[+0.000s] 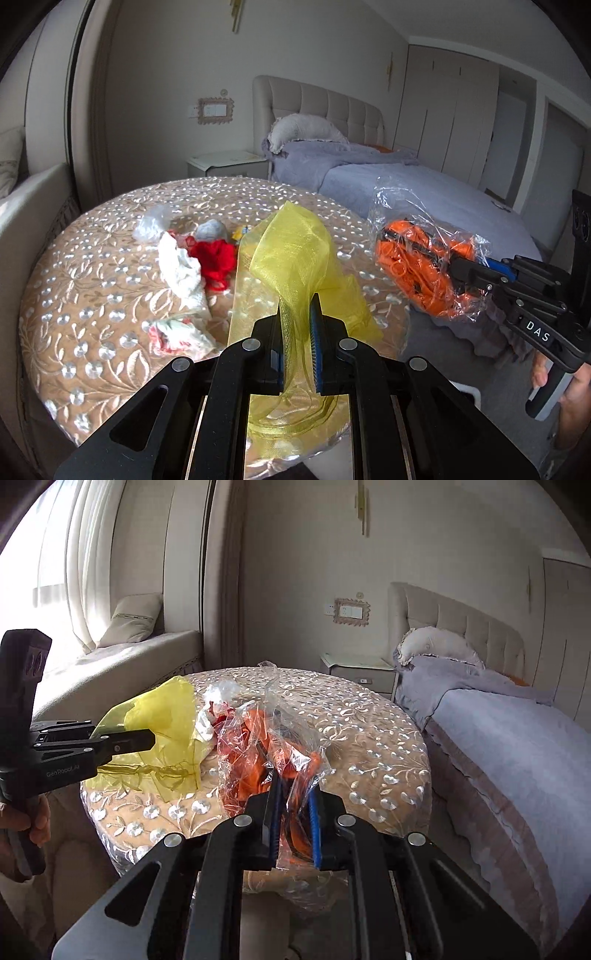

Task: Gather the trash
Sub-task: 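Carry both bags over the white bin and open both tools to drop them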

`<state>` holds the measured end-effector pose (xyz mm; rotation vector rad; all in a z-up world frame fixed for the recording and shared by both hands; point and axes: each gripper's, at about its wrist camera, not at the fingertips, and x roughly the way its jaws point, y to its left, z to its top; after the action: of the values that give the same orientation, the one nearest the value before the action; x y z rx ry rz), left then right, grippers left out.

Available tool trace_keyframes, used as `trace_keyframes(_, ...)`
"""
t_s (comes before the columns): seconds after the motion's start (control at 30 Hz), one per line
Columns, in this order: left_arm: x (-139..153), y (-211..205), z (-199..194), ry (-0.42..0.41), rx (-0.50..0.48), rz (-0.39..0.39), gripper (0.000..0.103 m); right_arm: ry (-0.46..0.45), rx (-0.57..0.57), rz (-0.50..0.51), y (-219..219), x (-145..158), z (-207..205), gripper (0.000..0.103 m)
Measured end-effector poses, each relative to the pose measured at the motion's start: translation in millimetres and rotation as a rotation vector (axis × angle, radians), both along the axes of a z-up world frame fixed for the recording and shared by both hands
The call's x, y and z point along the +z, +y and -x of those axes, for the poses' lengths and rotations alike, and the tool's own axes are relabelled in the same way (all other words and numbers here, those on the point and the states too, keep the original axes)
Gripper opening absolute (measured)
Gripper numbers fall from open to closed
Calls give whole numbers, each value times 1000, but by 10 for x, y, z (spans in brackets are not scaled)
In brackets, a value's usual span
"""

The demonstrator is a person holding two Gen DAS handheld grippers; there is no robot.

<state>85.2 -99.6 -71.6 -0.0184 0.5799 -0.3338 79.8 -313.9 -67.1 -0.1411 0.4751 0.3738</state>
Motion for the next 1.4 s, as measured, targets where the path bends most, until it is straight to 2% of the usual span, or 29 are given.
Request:
trace_keyframes(0.27,-373,-1273,252,36,-293,-7,10,11,-215,-15,-885,-224,747,14)
trace_keyframes(0.4,-558,-1762,396,59,-392,-23,10,28,-309,-15,-1224,-416,1029,14)
trace_keyframes(0.63,-977,-2385,504,146,-514,-62,10,64,-420,-22,-1637,-792,1227,14)
trace_keyframes(0.67,-1059,-2526,511,212,-541,-89,10,73,-429,-26,-1681,-857,1246,14)
trace_keyframes(0.7,-1129,-2551,542,174,-543,-81,10,88,-439,-25,-1731,-924,1251,14)
trace_keyframes(1.0,-1729,-3073,490,316,-648,-168,11,165,-514,-30,-2083,-1384,1277,14)
trace_keyframes(1.03,-1801,-3125,469,345,-667,-170,25,175,-520,-31,-2126,-1428,1271,14)
trace_keyframes(1.07,-1858,-3182,441,376,-683,-175,44,185,-525,-33,-2158,-1469,1260,14)
trace_keyframes(1.1,-1928,-3232,432,396,-684,-192,99,193,-531,-35,-2196,-1510,1250,14)
trace_keyframes(1.27,-2175,-3425,407,395,-654,-286,99,225,-541,-45,-2316,-1651,1213,15)
trace_keyframes(1.4,-2082,-3328,307,378,-595,-284,99,241,-545,-52,-2369,-1711,1185,15)
